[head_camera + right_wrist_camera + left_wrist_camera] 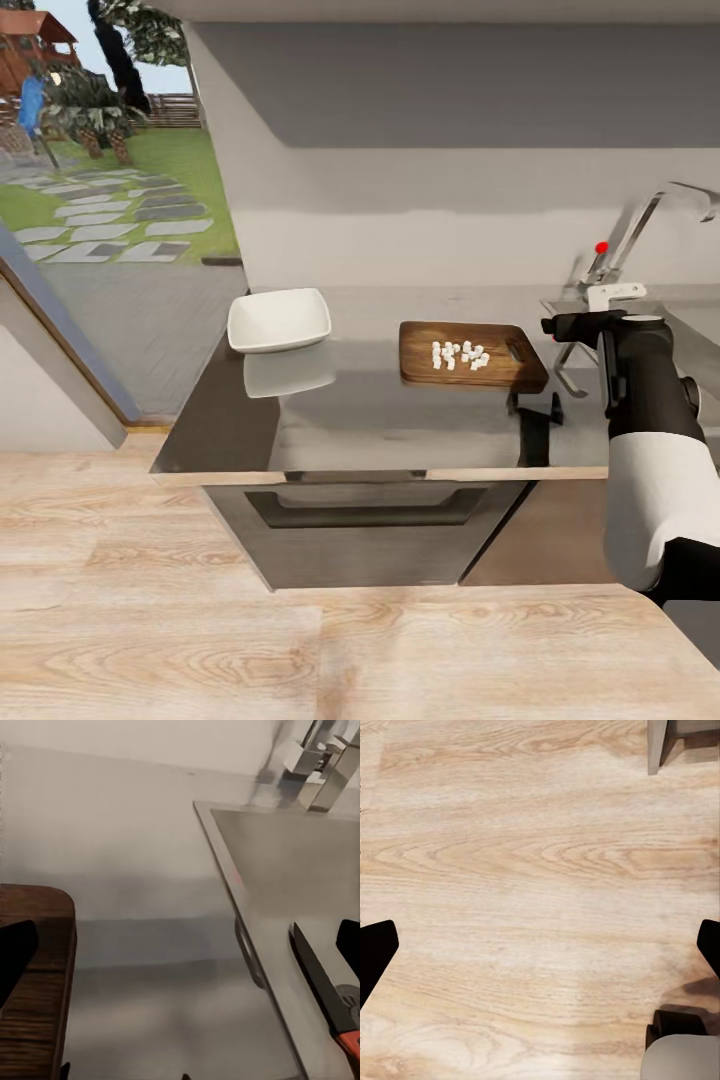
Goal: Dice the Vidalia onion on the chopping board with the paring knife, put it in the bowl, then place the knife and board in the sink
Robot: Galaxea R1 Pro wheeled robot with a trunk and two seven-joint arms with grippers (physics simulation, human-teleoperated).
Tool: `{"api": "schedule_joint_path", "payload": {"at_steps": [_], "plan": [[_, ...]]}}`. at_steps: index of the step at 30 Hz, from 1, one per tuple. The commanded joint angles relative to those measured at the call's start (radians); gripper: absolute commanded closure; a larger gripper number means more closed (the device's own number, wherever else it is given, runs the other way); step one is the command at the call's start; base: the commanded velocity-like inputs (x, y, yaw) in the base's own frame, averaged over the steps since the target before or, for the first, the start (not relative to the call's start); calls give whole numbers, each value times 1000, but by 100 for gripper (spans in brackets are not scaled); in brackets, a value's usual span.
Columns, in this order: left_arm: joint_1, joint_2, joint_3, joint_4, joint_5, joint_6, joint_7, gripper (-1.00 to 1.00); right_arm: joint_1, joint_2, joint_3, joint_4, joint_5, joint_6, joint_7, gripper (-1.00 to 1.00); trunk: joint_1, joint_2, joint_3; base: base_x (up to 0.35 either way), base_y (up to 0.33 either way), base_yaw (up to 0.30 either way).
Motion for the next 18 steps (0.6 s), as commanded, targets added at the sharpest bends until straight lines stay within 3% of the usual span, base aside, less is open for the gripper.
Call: {"api": "schedule_joint_path", "payload": {"at_steps": [1, 9, 11, 15, 18], "plan": [[-1, 2, -3, 2, 4, -5, 0, -100, -1, 1, -1, -1, 10, 3, 9, -100, 0, 0, -1, 0, 0, 0], [-1, 3, -5, 5, 3, -5, 0, -100, -1, 7, -3, -2, 11, 18, 4, -100, 0, 0, -1, 0, 0, 0], [-1, 2, -5, 5, 3, -5, -1, -100, -1, 10, -1, -9, 13, 61, 1, -100, 0, 0, -1, 0, 0, 0], [-1, 2, -7, 6, 3, -5, -2, -100, -18, 9, 1, -18, 14, 216, 0, -100, 0, 0, -1, 0, 0, 0], [-1, 2, -7, 7, 3, -5, -2, -100, -56, 7, 2, -18, 15, 252, -14, -100, 0, 0, -1, 0, 0, 0]]}}
